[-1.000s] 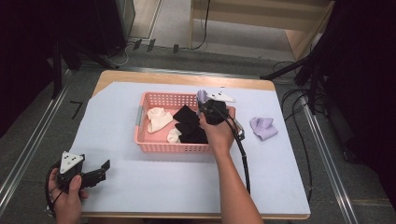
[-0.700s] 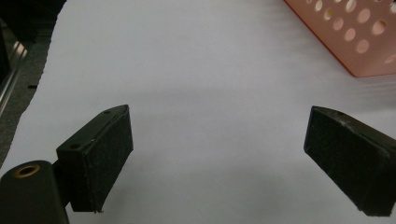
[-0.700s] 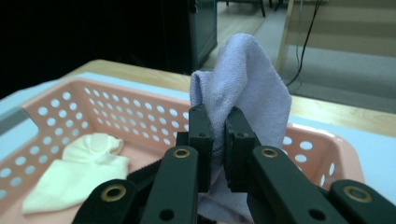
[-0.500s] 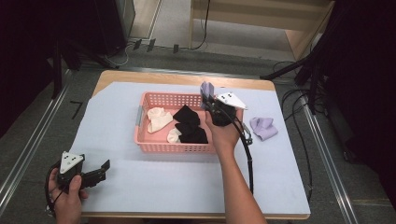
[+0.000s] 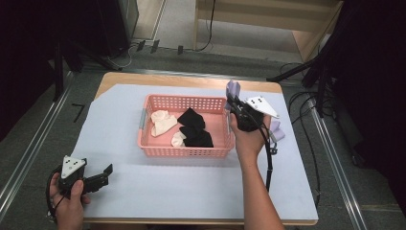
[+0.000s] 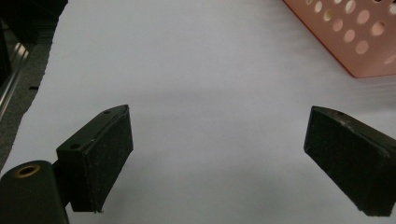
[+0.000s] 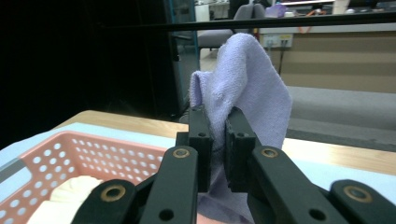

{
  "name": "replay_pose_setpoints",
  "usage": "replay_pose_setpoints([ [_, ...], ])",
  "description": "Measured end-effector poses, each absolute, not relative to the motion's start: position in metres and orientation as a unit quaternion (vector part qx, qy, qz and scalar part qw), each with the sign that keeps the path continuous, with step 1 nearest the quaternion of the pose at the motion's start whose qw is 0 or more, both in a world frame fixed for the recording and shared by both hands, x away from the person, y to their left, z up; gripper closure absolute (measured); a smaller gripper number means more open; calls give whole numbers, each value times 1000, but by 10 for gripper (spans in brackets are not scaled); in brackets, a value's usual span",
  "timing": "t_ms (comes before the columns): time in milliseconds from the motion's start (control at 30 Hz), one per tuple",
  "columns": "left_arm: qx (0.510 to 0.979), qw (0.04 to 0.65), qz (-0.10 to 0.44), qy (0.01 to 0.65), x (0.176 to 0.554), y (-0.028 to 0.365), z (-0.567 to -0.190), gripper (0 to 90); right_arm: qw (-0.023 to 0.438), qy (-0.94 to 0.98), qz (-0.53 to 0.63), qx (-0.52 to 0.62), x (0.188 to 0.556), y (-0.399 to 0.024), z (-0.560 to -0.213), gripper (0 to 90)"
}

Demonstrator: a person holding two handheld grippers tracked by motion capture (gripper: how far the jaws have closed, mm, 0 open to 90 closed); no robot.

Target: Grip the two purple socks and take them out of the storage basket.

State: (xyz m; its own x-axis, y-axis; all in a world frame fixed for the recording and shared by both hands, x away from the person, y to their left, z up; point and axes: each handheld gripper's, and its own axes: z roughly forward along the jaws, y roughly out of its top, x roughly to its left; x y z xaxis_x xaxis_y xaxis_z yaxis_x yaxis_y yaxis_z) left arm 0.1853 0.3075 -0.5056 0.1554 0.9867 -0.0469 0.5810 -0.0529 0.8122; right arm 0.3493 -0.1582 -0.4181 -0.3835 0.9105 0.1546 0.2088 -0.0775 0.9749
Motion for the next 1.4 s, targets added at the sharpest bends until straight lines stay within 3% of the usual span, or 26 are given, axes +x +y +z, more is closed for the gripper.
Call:
replay_pose_setpoints([
  [267, 668, 362, 283, 585, 185, 306, -506, 89, 324, 597, 524, 514, 341, -200, -437, 838],
  [600, 669, 361, 286, 583, 185, 306, -506, 89, 282, 606, 454, 589, 339, -234, -486, 823],
  [767, 668, 361, 285, 585, 185, 306, -506, 89, 239, 598, 466, 606, 335, -243, -495, 662],
  [1033, 668, 361, 287, 585, 184, 306, -506, 89, 251, 579, 508, 586, 315, -257, -488, 470],
  [1400, 670, 357, 290, 583, 184, 305, -506, 89, 276, 558, 527, 579, 282, -285, -480, 422],
])
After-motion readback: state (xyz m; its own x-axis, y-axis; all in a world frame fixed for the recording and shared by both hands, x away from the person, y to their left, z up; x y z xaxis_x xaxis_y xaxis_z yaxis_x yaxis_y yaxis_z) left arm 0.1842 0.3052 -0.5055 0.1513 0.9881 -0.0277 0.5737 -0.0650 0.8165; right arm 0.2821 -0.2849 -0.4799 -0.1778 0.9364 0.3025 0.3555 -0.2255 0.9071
